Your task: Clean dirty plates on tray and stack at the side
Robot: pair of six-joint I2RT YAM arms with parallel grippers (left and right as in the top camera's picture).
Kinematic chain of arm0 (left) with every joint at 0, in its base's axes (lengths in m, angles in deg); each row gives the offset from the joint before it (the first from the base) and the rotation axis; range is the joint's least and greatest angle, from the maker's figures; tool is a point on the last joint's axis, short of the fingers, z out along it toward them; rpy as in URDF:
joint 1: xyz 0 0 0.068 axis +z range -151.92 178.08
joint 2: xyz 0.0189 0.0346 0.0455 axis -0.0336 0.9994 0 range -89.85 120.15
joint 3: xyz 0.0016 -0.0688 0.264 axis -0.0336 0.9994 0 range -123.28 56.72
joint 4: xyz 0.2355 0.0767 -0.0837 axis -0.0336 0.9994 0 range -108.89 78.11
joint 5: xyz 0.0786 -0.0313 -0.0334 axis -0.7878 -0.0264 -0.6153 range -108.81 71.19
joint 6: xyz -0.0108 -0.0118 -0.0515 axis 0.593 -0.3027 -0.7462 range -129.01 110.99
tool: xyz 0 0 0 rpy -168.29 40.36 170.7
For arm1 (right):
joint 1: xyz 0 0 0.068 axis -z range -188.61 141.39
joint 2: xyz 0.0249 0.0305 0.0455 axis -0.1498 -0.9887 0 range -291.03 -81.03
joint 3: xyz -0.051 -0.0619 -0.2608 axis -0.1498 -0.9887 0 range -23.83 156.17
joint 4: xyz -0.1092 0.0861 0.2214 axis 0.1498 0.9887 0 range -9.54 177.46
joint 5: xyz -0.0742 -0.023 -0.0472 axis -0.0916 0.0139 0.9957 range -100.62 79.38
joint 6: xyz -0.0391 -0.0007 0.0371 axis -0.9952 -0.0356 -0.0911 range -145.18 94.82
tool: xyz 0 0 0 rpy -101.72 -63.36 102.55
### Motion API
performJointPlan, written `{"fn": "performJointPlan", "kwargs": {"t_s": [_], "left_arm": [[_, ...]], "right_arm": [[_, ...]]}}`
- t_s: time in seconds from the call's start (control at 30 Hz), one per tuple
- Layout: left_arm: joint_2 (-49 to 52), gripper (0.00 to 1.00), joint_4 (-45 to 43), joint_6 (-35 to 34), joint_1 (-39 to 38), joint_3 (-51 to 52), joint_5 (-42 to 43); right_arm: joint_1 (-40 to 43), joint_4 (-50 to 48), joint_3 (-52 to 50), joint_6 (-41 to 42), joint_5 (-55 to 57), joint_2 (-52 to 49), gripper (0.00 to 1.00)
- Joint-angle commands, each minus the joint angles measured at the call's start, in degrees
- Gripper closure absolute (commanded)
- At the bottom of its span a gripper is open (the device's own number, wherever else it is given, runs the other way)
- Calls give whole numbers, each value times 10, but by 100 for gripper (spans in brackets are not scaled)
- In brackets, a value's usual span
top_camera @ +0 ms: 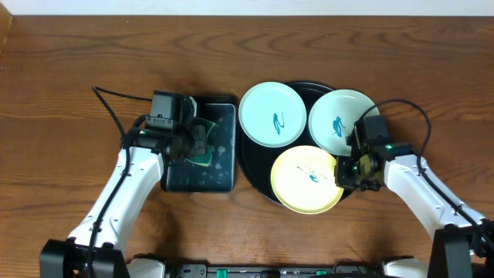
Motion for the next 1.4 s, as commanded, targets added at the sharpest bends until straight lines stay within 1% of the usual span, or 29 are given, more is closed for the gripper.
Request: {"fn": "performJointPlan", "kwargs": {"t_s": [0.0, 0.2, 0.37, 0.67, 0.77, 0.97, 1.2, 1.37], "left_arm": [[-4, 92, 2, 5, 1, -8, 9], [-4, 92, 2, 5, 1, -8, 9], [-4, 92, 2, 5, 1, -8, 9], [-4, 92, 2, 5, 1, -8, 9], [-4, 94, 2, 5, 1, -8, 9], [-4, 92, 2, 4, 0, -8, 10], [3, 92, -6, 5, -40, -8, 0], [17, 93, -37, 5, -72, -9, -8]], "right_arm": [[-4, -5, -14, 33, -13, 4, 94], [-4, -4, -15, 40, -28, 4, 99], [-4, -5, -15, 74, -32, 4, 99], [-4, -11, -15, 75, -32, 4, 99], [-4, -11, -15, 75, -32, 4, 99], [-4, -11, -15, 75, -32, 4, 99], [-4, -11, -15, 75, -32, 4, 99], [-4, -11, -15, 75, -32, 4, 99]]}}
